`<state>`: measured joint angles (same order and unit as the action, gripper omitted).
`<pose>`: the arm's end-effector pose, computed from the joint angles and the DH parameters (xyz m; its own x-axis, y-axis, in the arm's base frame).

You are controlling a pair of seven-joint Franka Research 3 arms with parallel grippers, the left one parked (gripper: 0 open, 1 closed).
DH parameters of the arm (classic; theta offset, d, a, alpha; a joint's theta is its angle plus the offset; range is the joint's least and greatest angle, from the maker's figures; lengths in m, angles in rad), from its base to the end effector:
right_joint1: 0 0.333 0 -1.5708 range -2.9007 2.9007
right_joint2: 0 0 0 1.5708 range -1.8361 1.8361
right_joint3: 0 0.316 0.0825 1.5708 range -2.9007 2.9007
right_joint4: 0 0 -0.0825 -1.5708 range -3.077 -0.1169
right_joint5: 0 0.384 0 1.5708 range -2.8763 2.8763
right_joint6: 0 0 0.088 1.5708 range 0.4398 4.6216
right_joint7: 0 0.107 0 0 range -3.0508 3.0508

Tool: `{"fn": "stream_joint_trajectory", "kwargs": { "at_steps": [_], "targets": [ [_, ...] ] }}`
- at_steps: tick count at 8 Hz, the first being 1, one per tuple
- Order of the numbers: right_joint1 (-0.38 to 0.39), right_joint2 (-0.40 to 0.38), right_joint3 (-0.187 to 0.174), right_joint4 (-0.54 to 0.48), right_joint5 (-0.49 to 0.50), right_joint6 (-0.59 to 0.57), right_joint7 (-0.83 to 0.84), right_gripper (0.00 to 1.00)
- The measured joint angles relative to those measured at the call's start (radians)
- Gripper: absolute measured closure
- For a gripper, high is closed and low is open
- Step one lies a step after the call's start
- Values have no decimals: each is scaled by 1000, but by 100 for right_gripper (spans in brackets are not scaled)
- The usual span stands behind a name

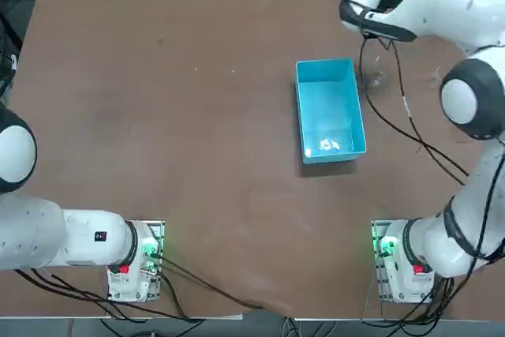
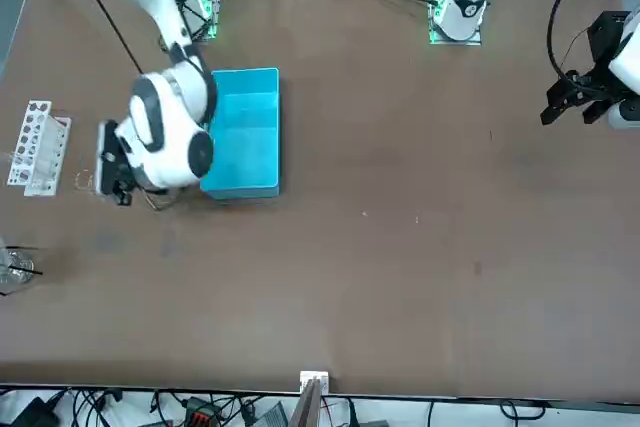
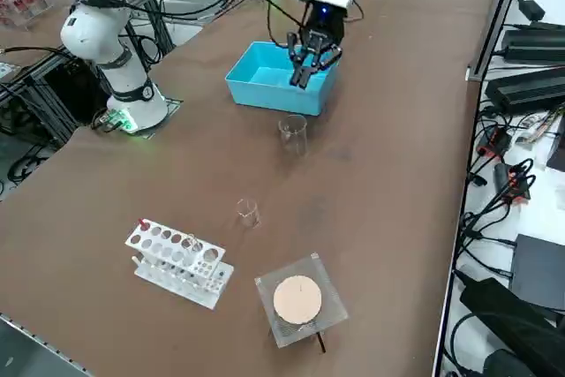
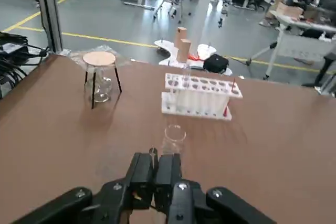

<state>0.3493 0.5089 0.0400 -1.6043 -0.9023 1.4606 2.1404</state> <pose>0.6138 0.1498 0.3390 0.0925 -0.4937 0.8647 -0.9913 0.0355 0.1263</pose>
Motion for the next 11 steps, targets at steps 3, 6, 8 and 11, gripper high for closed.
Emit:
{"fn": "stream_joint_trajectory", "kwargs": {
  "at_steps": [3,6,8,11],
  "targets": [
    [0,48,-10,6,5,-40,107,95],
    [1,55,-13,-8,15,-80,135,95],
    [8,84,-10,-17,26,-49,202,95],
    [10,144,-10,-19,34,-7,293,95]
  ]
}}
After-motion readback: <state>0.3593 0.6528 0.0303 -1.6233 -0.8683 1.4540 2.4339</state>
